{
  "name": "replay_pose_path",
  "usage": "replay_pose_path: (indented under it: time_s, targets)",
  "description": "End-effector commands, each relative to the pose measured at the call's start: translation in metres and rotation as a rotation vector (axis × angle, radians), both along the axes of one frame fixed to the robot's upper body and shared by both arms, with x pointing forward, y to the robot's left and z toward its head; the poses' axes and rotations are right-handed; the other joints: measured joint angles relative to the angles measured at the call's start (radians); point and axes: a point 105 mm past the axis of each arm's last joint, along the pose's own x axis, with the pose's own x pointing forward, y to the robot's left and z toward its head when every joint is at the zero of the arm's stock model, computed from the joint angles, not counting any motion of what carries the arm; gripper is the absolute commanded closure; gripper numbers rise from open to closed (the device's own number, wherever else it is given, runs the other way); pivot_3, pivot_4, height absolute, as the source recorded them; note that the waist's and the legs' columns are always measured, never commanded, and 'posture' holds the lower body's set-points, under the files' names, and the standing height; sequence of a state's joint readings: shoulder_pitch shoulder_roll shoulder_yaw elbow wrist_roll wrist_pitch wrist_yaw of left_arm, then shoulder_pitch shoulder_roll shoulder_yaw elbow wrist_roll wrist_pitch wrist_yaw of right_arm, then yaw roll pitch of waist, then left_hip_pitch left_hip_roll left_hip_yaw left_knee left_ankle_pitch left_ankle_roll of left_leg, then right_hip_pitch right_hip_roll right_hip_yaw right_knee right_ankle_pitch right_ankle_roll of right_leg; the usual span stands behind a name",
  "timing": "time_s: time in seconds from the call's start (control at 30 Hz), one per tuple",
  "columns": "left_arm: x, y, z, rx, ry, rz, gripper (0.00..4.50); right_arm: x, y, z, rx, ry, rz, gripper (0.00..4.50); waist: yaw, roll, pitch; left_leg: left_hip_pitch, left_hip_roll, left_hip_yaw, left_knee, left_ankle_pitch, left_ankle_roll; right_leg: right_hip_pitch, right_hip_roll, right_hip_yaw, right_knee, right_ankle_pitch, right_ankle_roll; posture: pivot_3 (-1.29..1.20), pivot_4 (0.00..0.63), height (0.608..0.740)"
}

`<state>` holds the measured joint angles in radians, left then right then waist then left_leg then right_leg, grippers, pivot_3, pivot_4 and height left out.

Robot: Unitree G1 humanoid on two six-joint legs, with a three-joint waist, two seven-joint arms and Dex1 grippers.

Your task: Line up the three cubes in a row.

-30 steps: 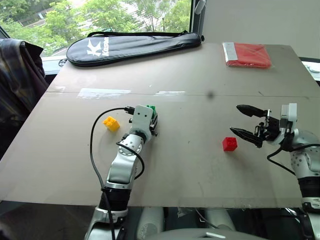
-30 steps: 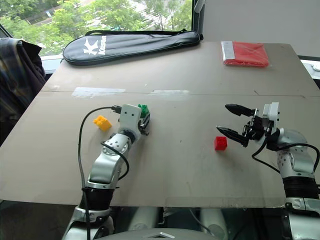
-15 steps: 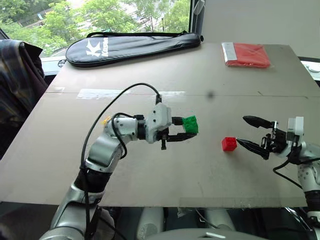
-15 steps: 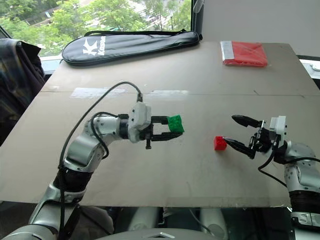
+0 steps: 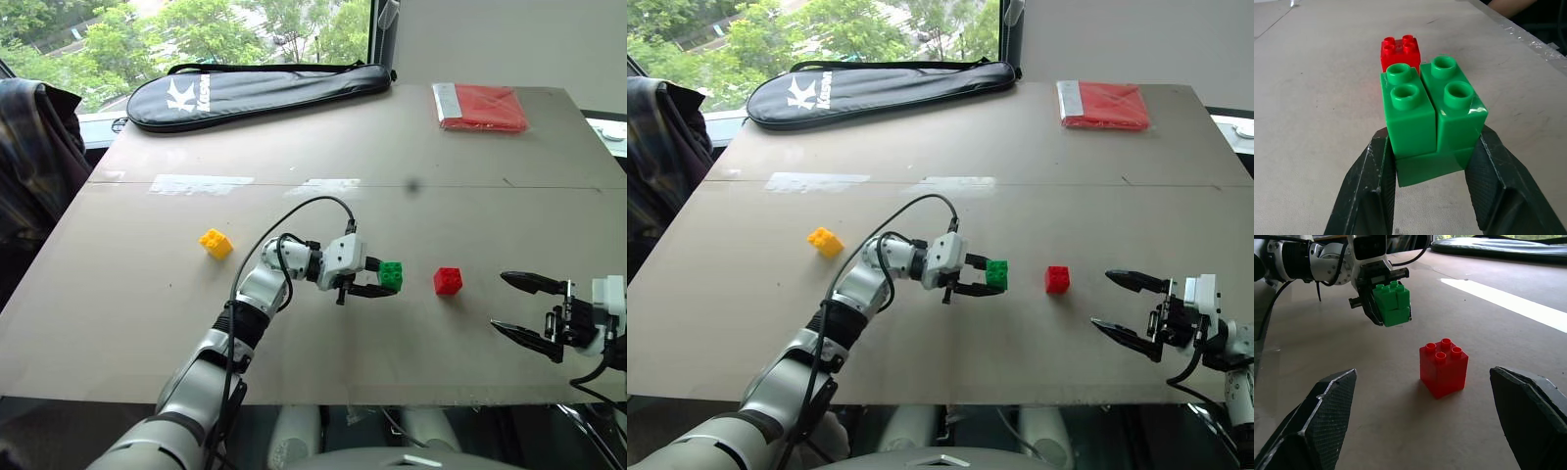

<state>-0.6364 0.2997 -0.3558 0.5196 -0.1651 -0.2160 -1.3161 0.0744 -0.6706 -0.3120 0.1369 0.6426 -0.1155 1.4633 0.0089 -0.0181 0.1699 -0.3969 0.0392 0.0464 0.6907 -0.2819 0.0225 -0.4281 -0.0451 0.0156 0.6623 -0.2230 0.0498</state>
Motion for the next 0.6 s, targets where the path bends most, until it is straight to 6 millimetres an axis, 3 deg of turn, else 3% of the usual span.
replay_pose_path:
  time_s: [0.03, 0.07, 0.13, 0.23, 0.27, 0.6]
  targets:
    - [0.005, 0.0, 0.004, -0.013, -0.005, 0.008, 3.11, -0.001, -0.002, 0.013, 0.002, -0.05, 0.011, 0.0, 0.001, 0.0, 0.0, 0.0, 0.0, 0.0, 0.0, 0.0, 0.0, 0.0, 0.0, 0.0, 0.0, 0.0, 0.0, 0.0, 0.15, 0.708]
    - [0.006, 0.0, 0.002, -0.007, 0.002, 0.007, 2.32, -0.001, -0.001, 0.014, 0.005, -0.052, 0.016, 0.0, 0.001, 0.0, 0.0, 0.0, 0.0, 0.0, 0.0, 0.0, 0.0, 0.0, 0.0, 0.0, 0.0, 0.0, 0.0, 0.0, 0.15, 0.708]
    - [0.005, 0.0, -0.002, 0.004, 0.012, 0.002, 1.72, 0.0, 0.0, 0.015, 0.009, -0.055, 0.021, 0.0, 0.001, 0.0, 0.0, 0.0, 0.0, 0.0, 0.0, 0.0, 0.0, 0.0, 0.0, 0.0, 0.0, 0.0, 0.0, 0.0, 0.15, 0.708]
    - [0.006, -0.001, -0.007, 0.01, 0.015, 0.006, 0.22, 0.0, 0.001, 0.017, 0.012, -0.058, 0.022, 0.0, 0.002, 0.0, 0.0, 0.0, 0.0, 0.0, 0.0, 0.0, 0.0, 0.0, 0.0, 0.0, 0.0, 0.0, 0.0, 0.0, 0.15, 0.708]
    - [0.006, -0.001, -0.008, 0.008, 0.026, 0.007, 0.03, 0.0, 0.002, 0.017, 0.013, -0.058, 0.023, 0.0, 0.003, 0.0, 0.0, 0.0, 0.0, 0.0, 0.0, 0.0, 0.0, 0.0, 0.0, 0.0, 0.0, 0.0, 0.0, 0.0, 0.15, 0.708]
    - [0.021, -0.002, -0.004, 0.001, -0.04, 0.094, 0.03, 0.002, 0.003, 0.018, 0.011, -0.069, 0.009, 0.0, 0.004, 0.0, 0.0, 0.0, 0.0, 0.0, 0.001, 0.0, 0.0, 0.0, 0.0, 0.0, 0.0, 0.0, 0.0, 0.0, 0.15, 0.708]
